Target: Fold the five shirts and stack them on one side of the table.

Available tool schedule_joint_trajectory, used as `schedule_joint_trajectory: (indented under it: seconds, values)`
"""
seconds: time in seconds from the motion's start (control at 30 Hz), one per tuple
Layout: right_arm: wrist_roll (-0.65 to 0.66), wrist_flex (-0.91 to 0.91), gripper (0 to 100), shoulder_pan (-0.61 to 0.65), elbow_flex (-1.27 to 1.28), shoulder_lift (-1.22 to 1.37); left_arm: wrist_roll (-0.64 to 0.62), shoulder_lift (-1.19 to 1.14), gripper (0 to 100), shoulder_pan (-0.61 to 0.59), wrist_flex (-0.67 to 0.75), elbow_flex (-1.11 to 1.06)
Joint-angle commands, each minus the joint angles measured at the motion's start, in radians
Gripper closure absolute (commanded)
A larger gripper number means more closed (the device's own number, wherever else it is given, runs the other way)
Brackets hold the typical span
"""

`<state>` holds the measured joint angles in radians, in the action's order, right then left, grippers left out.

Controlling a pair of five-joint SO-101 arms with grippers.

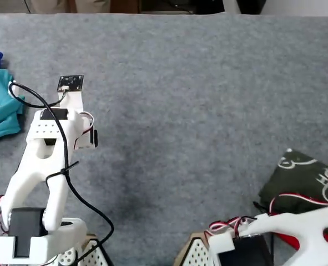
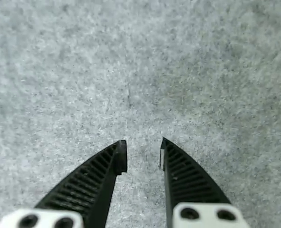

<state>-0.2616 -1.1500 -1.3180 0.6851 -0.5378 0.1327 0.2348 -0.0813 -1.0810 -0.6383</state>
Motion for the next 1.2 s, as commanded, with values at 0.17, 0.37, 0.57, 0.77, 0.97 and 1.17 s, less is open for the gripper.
schedule_joint_trajectory:
  seconds: [0.17, 0.37, 0.57, 0.77, 0.97, 1.17]
  values:
    - [0.078, 0.091, 99.2, -0.173, -0.071, -0.042, 0.008, 0.002, 87, -0.011, -0.011, 0.046]
    - [0.089, 0.094, 99.2, -0.209, -0.097, -0.042, 0.008, 0.002, 87, -0.011, -0.011, 0.051]
    - [0.091, 0.086, 89.7, -0.211, -0.094, -0.042, 0.008, 0.004, 87, -0.011, -0.011, 0.054]
    - [0.147, 0.084, 58.9, -0.205, -0.093, -0.048, 0.008, 0.01, 87, -0.012, -0.011, 0.055]
    - [0.187, -0.055, 54.3, -0.194, -0.163, -0.073, 0.008, 0.01, 87, -0.011, -0.005, 0.055]
    - [0.129, -0.321, 83.0, 0.085, -0.292, -0.154, 0.008, 0.01, 87, -0.044, -0.011, 0.071]
